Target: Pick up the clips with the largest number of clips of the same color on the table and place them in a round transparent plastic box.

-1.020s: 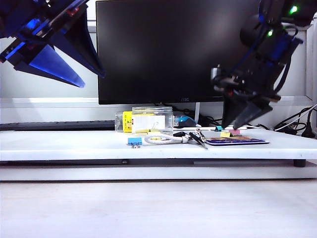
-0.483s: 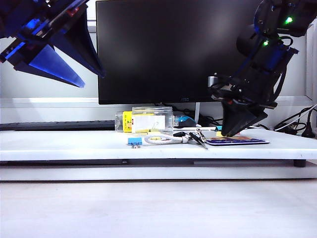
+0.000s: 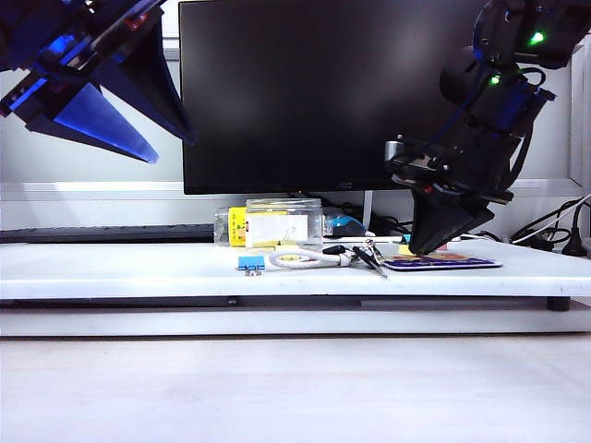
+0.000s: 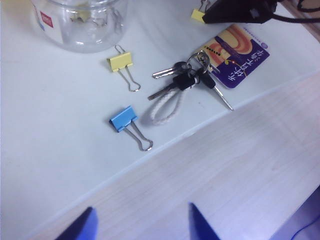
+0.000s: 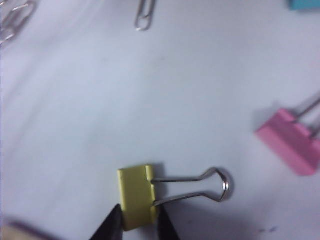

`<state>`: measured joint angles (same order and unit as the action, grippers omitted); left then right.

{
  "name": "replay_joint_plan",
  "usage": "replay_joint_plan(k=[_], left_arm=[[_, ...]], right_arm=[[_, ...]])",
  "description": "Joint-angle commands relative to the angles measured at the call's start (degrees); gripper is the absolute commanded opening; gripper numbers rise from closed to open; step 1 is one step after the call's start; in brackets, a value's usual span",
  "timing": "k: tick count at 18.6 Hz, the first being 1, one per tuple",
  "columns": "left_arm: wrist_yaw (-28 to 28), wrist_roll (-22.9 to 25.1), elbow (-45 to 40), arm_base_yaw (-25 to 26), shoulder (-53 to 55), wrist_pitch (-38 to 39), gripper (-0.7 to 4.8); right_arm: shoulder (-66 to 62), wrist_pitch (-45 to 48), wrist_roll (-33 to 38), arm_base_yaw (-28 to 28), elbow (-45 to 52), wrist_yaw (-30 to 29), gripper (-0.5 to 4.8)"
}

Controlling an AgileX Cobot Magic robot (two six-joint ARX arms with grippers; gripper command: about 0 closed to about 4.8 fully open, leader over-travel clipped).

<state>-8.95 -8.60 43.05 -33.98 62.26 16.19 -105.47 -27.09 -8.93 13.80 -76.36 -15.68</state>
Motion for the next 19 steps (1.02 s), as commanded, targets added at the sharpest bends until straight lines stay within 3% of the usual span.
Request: replay_joint_plan(k=[1, 5, 9, 14, 19], left_arm=[[-0.2, 0.0, 0.1, -0.1, -0.1, -0.4, 2.46], [-0.1, 0.3, 0.1, -0.1, -0.1, -0.4, 2.46], [0.7, 1.4, 0.1, 0.0, -0.1, -0.5, 2.46], [2.3, 2.6, 0.1, 0.0, 0.0, -0.5, 2.46], [2.3, 2.6, 0.1, 0.0, 0.0, -0.1, 2.46]], right_arm=[[0.1, -1.9, 0.1, 0.2, -2.6, -1.7, 0.72], [0.1, -4.9, 1.5, 0.6, -8.8, -8.5, 0.72], [0.1, -2.6, 4.6, 3.1, -13.4, -19.3, 0.72], [-0.4, 4.8, 5.4, 8.4, -13.9, -18.2, 0.72], [-5.0, 12.2, 10.2, 9.1, -14.0, -17.3, 0.72]])
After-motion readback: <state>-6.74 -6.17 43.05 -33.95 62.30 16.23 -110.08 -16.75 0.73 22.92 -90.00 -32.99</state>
